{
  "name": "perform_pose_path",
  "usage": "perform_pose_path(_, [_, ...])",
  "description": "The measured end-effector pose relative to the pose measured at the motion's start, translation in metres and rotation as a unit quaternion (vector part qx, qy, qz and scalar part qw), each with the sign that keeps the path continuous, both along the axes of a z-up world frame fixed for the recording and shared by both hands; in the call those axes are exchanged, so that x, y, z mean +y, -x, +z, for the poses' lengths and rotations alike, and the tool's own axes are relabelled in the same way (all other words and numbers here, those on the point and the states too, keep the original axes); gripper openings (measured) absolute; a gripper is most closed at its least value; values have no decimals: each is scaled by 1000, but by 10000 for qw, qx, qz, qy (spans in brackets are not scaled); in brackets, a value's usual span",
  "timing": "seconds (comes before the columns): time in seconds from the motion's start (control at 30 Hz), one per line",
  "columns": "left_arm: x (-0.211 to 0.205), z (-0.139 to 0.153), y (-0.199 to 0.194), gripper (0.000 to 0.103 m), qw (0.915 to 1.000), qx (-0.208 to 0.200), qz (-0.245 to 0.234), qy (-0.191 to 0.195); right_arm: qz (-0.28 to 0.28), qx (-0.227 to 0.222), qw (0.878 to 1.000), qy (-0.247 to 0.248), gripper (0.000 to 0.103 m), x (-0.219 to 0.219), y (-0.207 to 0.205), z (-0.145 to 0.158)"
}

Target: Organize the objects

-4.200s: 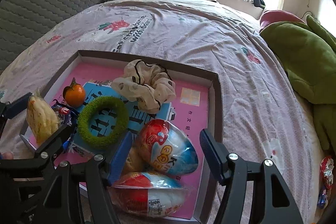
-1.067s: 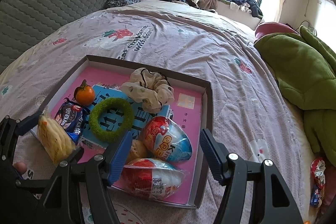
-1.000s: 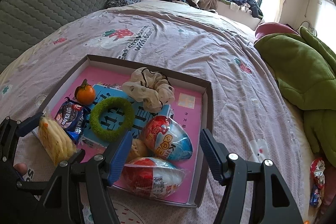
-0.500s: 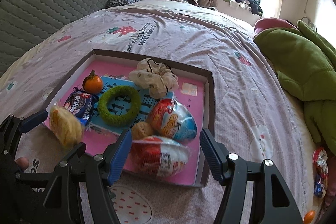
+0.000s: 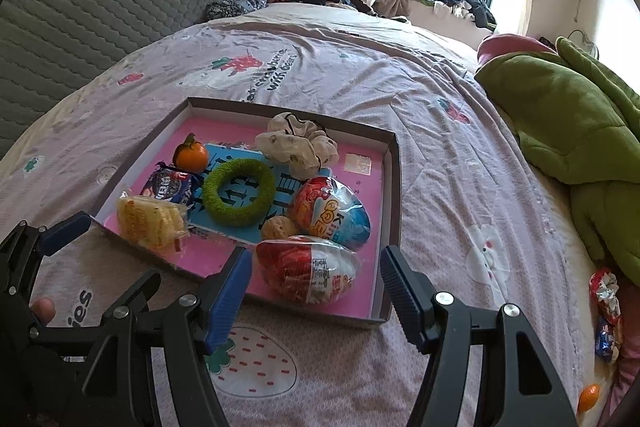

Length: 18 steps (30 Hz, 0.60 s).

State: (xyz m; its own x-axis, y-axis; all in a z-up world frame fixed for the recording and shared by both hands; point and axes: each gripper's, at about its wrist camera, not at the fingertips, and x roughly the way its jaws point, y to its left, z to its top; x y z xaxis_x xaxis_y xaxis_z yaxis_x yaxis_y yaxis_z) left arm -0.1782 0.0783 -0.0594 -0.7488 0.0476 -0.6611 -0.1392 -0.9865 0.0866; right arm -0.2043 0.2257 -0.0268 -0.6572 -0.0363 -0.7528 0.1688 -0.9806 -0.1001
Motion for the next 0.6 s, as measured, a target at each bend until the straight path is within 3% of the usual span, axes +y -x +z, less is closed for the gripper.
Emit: perform_pose_path(0.6, [-12,48,-45,86,9990,392,118,-164,-75,280,9995,154,66,0,-47,38])
